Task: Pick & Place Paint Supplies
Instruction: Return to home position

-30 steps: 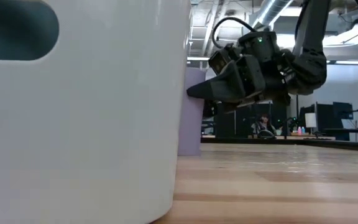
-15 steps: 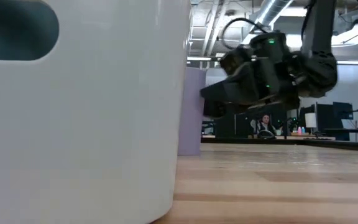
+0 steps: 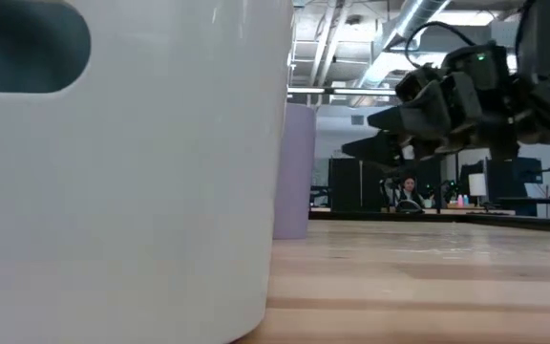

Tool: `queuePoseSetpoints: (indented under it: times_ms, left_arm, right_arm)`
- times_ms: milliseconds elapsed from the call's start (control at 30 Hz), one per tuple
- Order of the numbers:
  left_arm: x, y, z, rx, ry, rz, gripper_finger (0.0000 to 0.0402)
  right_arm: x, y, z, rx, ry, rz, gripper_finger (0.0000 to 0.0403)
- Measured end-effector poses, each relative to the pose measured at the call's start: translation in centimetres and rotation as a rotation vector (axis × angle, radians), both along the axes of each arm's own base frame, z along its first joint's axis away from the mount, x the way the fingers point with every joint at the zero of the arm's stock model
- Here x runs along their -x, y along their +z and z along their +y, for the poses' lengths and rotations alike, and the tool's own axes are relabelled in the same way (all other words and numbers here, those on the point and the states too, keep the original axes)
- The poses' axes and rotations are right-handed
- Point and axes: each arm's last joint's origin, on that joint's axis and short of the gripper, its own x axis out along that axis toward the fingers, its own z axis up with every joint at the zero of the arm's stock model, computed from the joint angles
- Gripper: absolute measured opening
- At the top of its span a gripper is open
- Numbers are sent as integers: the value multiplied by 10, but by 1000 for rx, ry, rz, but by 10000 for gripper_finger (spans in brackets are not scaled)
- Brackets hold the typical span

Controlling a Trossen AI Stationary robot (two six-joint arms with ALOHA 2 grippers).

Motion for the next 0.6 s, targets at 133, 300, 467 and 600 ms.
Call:
queuePoseSetpoints:
  times_ms: [133,300,467,600]
  left_arm:
    - [5,13,0,-16,-4,-28,310]
    - [17,38,-1,-34,-6,-99,310]
    - [32,49,-1,-34,-4,-151,310]
    - [42,46,-2,-18,1,-162,310]
  right_arm:
    - [18,10,-8,-64,-59,5,397]
    - [33,24,-12,-79,-87,3,396]
    - [44,40,-9,-72,-82,-1,398]
    - [52,55,0,-52,-45,-50,396]
